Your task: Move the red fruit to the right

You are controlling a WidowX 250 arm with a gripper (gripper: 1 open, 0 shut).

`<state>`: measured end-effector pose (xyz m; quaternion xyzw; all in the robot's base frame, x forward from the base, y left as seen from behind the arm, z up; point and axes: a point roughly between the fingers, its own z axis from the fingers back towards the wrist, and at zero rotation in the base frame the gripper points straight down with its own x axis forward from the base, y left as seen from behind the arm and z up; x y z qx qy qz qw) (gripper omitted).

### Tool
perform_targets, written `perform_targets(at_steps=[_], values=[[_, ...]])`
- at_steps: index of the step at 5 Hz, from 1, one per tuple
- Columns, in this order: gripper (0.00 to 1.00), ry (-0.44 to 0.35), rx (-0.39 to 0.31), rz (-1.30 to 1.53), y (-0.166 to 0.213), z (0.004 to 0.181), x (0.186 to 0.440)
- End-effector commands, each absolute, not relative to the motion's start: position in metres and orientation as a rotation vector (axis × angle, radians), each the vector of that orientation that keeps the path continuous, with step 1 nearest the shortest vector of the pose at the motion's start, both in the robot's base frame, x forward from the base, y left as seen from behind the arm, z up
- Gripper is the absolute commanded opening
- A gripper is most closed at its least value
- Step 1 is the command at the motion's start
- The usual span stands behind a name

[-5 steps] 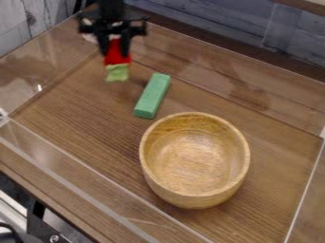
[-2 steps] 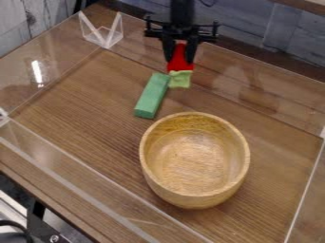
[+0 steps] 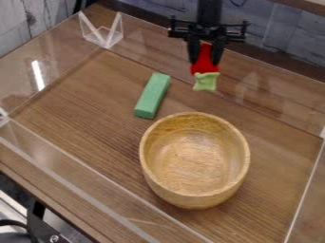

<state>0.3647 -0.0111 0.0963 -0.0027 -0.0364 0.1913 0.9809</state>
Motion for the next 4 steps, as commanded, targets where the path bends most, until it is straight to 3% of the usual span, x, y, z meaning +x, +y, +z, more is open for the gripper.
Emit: perform_targets(at_steps=[1,4], values=[[0.00,-0.192,-0.033,0.377,-0.020,0.141,0.373],[0.00,-0.210,-0.037,0.411,-0.029,0.165,0.373]])
